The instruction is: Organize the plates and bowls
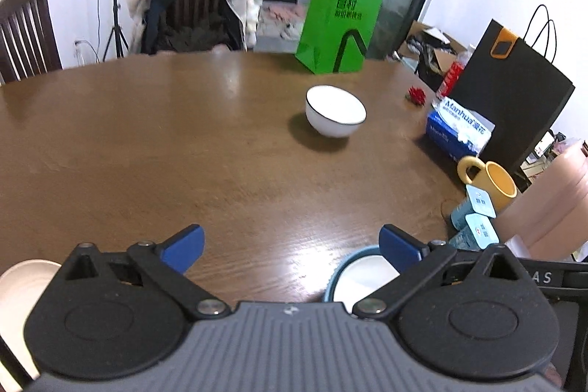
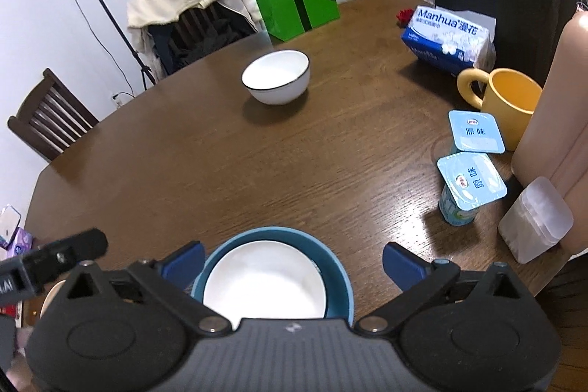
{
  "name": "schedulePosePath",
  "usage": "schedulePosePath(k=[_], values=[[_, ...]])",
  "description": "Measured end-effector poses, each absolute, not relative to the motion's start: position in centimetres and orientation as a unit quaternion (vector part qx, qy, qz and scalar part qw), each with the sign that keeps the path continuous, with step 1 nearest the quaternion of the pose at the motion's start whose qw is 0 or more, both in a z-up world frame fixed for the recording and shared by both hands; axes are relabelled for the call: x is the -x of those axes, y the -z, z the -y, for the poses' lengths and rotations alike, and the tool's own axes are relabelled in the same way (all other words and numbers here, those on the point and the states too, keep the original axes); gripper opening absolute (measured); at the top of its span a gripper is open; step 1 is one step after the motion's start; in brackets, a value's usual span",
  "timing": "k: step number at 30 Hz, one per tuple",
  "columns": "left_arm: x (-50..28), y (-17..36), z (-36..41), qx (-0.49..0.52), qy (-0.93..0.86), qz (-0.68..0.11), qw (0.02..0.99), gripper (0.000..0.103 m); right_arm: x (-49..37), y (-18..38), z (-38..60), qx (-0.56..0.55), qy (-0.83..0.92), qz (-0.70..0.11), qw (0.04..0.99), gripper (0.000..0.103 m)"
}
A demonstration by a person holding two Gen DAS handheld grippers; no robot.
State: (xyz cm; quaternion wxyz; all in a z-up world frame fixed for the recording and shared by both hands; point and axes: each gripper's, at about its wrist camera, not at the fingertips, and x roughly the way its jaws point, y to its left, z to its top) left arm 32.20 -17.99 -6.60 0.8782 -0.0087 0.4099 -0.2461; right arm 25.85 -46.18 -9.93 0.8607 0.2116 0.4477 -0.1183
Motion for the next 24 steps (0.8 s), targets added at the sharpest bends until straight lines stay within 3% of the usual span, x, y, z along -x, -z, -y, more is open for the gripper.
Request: schedulePosePath(k=[12, 24], values=[[-30.3, 4.8, 16.0, -0.015, 0.240, -0.352, 0.905, 0.103, -25.0, 8.5, 44.8, -0.200, 0.110, -0.413, 0.882, 0.103], [-30.5, 3.9, 13.5, 0.012, 0.215, -0.345, 0.913, 0.103, -25.8, 7.2, 42.7, -0.174, 0.096, -0.403, 0.894, 0.103]])
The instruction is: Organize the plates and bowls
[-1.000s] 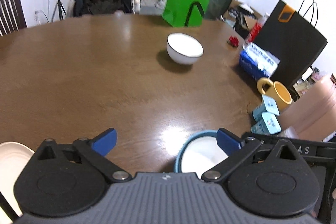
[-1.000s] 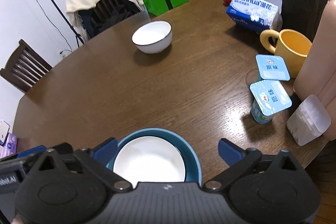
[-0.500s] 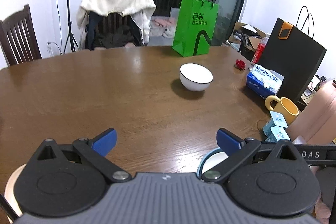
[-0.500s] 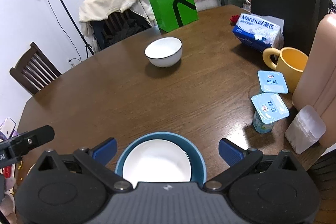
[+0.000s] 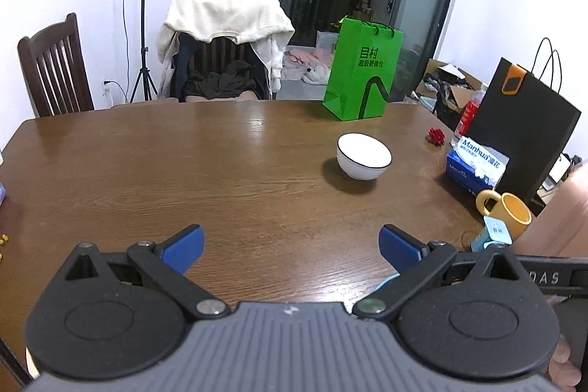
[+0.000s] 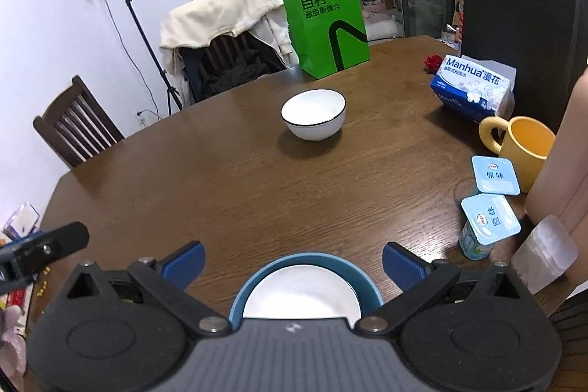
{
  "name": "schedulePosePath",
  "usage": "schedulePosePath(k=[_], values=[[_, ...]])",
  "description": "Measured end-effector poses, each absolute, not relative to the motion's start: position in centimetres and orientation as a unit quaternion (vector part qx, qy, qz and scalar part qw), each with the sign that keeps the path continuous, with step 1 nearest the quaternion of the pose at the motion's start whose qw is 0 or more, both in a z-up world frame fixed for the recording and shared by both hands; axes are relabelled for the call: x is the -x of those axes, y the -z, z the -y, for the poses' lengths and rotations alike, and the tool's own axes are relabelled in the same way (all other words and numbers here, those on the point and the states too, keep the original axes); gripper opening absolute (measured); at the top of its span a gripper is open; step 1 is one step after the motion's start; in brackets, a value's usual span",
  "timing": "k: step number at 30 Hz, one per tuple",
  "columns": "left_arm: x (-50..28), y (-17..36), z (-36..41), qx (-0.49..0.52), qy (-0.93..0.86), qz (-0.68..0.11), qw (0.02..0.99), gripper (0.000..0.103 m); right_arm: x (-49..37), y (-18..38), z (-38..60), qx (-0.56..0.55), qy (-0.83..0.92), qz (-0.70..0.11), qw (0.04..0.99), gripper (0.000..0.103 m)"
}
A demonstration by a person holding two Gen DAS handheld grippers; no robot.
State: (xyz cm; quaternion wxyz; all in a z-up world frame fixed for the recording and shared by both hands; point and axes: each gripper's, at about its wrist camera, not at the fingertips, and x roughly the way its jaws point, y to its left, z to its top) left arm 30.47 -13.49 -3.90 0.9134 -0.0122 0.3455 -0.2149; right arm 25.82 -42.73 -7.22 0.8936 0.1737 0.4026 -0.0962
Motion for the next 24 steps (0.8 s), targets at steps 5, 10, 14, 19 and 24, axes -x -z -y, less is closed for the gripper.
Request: schedulePosePath(k=[5, 10, 14, 19, 24], values=[[-30.6, 3.5, 13.0, 0.016, 0.203, -0.341, 0.918, 0.103, -26.5, 6.9, 41.7, -0.163, 0.081, -0.406, 0.896, 0.103], [-31.0, 3.2, 12.2, 0.018, 0.185, -0.337, 0.923, 0.103, -27.5, 6.8, 40.7, -0.162, 0.074, -0.407, 0.896, 0.103], [-31.7, 3.3, 11.2, 0.028, 0.168, -0.345, 0.923, 0.103, -28.8, 6.8, 39.9, -0.148, 0.067, -0.413, 0.896, 0.103], [-32.5, 3.4, 10.3, 0.034, 0.152, -0.353, 0.923, 0.103, -30.5, 6.5, 38.5, -0.133, 0.055, -0.414, 0.899, 0.103], [-33.9, 3.4, 9.5, 0.040, 0.138, -0.362, 0.921, 0.103, -32.5, 6.5, 37.4, -0.133, 0.044, -0.422, 0.896, 0.103]])
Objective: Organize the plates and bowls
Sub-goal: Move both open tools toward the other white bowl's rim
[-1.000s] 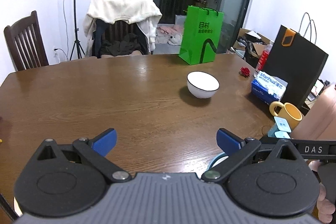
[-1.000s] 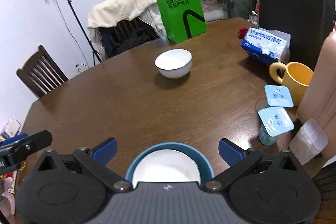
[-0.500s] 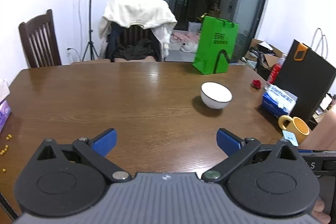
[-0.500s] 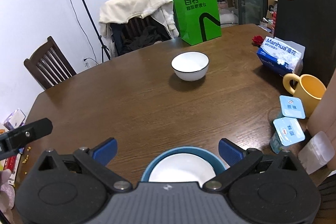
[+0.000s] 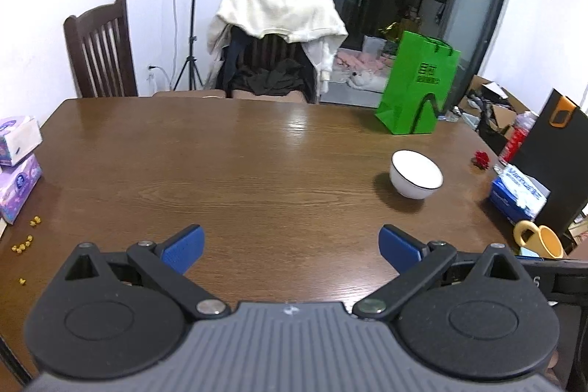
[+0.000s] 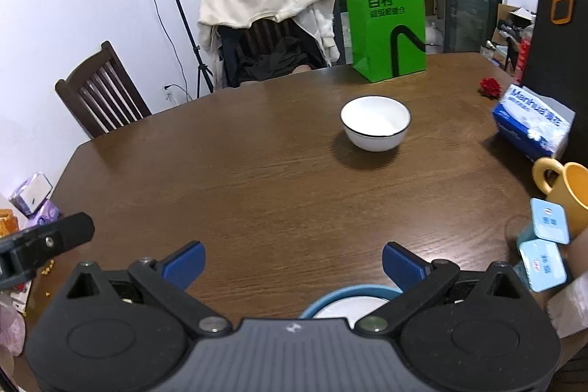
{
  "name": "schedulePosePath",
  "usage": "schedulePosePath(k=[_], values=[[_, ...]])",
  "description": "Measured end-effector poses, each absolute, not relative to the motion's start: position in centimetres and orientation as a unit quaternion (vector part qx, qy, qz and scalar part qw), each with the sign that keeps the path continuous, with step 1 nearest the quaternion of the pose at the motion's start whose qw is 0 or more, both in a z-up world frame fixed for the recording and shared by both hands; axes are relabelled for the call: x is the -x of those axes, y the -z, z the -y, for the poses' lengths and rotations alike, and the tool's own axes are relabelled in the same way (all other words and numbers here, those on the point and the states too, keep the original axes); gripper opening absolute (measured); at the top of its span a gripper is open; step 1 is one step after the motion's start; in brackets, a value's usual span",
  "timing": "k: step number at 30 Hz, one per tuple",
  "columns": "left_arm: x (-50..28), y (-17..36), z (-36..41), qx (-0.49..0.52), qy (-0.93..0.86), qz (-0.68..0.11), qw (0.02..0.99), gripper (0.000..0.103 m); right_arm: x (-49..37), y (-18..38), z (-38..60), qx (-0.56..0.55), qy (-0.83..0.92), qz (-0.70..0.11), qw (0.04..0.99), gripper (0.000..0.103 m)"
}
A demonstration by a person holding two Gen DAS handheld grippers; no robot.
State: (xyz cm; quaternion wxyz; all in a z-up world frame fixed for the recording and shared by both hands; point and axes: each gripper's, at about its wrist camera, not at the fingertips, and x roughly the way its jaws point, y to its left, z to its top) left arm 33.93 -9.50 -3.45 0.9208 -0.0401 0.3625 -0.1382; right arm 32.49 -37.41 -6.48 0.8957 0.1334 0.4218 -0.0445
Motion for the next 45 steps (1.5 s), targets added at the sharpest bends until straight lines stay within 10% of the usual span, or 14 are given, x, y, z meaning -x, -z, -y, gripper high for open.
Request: schedulePosePath(k=[45], values=[[-47.1, 2.6, 23.9, 0.006, 0.205, -0.406, 0.891, 0.103, -43.3, 5.0, 53.7, -0.164, 0.159, -0.424, 0.876, 0.102]])
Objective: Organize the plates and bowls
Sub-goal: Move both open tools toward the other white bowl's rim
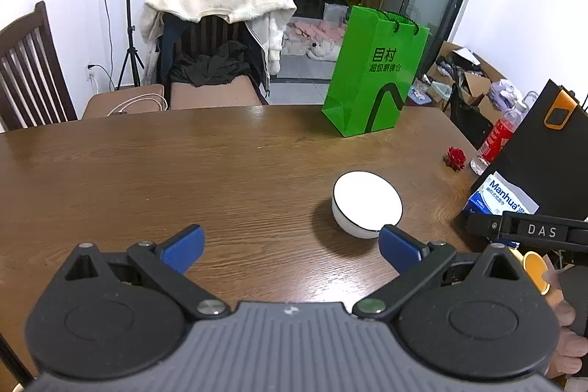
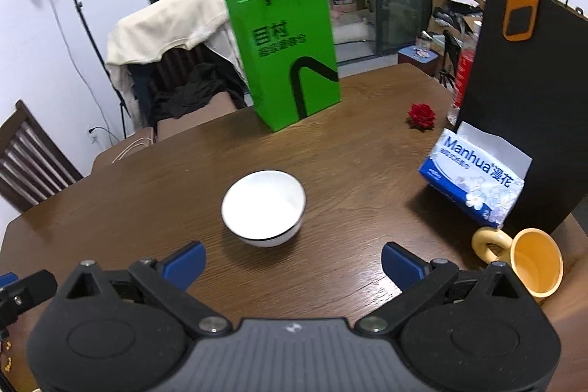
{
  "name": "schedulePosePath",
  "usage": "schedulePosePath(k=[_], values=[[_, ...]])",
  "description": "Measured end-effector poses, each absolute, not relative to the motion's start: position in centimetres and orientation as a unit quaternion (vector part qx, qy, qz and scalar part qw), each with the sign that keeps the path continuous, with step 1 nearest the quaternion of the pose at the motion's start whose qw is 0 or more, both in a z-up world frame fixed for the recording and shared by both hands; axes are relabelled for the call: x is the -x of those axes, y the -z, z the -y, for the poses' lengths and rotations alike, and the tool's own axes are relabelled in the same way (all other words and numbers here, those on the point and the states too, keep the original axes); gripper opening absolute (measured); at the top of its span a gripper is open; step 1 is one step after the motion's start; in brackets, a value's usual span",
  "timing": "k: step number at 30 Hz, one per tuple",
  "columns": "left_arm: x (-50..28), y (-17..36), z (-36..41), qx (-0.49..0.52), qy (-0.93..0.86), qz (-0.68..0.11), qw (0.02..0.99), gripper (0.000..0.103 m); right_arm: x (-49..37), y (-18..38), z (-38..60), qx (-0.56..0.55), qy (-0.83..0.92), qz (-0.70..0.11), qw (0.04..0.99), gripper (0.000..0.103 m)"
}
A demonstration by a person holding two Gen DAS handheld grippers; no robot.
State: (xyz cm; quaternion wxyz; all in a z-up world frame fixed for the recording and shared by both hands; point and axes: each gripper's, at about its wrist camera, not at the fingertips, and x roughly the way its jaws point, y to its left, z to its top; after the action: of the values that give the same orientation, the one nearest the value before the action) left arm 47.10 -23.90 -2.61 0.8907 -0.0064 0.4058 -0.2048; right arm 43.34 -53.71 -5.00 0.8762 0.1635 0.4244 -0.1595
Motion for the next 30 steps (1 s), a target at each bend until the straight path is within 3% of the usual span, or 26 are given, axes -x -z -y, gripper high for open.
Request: schedulePosePath(k=[14, 30], values=[[-52.8, 4.3, 30.6, -0.027, 0.215, -0.431, 0.876, 0.103, -46.9, 7.7, 57.7, -0.181, 0.165, -0.449, 0.859, 0.101], [-59.6, 10.8, 35.8, -0.049, 0.196, -0.481, 0.853, 0.103, -53.4, 13.9, 60.4, -0.195, 0.170, -0.491, 0.832, 0.098]])
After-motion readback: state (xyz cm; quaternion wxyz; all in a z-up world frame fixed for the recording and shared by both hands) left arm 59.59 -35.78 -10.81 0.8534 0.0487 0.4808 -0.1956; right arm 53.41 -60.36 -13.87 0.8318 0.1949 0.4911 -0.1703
